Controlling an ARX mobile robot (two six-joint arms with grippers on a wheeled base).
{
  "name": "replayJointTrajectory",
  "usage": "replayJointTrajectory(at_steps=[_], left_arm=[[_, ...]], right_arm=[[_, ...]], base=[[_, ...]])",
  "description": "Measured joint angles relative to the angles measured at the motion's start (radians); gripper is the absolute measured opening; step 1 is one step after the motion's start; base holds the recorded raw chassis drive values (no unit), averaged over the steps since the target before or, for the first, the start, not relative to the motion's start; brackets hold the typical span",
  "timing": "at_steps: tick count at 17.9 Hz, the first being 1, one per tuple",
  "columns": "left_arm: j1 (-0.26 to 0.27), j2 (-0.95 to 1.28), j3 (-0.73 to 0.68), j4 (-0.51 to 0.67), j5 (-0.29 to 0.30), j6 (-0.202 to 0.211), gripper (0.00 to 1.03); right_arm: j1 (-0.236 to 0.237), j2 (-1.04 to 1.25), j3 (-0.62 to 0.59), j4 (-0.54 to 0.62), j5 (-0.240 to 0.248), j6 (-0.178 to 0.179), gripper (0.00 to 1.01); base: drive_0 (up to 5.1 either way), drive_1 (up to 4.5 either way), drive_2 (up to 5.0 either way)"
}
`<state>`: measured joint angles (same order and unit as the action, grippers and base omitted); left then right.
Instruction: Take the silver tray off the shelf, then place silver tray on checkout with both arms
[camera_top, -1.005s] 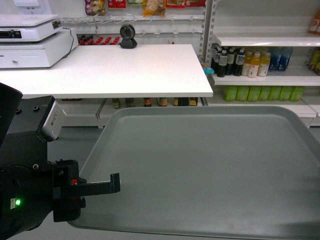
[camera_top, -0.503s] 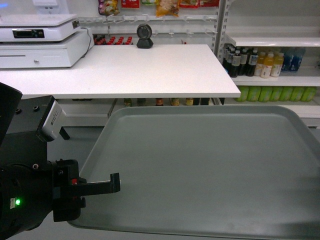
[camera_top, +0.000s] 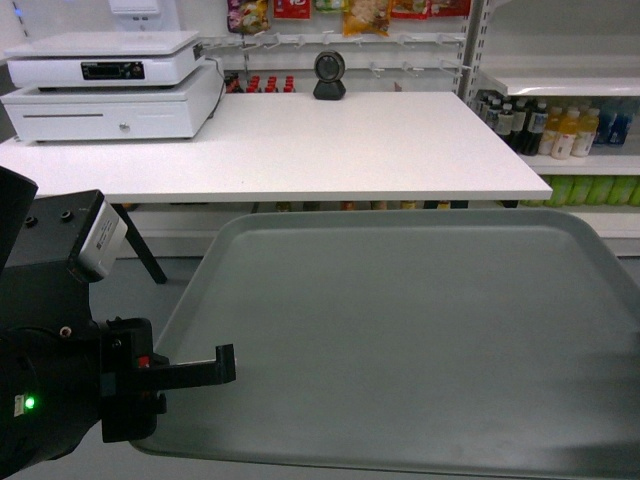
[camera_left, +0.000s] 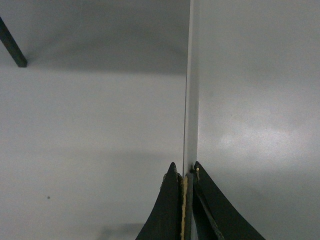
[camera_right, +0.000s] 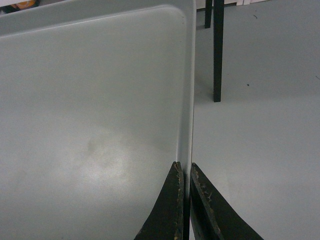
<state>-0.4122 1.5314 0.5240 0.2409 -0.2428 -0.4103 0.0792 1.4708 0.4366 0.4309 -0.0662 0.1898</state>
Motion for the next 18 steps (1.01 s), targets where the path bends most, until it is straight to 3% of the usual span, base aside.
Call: replayJointTrajectory(at_steps=[3,18], left_arm=[[-0.003,0.000,0.000,-0.002,0.000,0.000,0.03],[-0.003,0.000,0.000,-0.002,0.000,0.000,0.03]], right_arm=[[-0.001,0.000,0.000,-0.005,0.000,0.000,0.02],[-0.002,0.000,0.000,-0.004,0.000,0.000,0.02]], base=[[-5.1,2.37,2.4],[-0.1,4.06,-4.2]])
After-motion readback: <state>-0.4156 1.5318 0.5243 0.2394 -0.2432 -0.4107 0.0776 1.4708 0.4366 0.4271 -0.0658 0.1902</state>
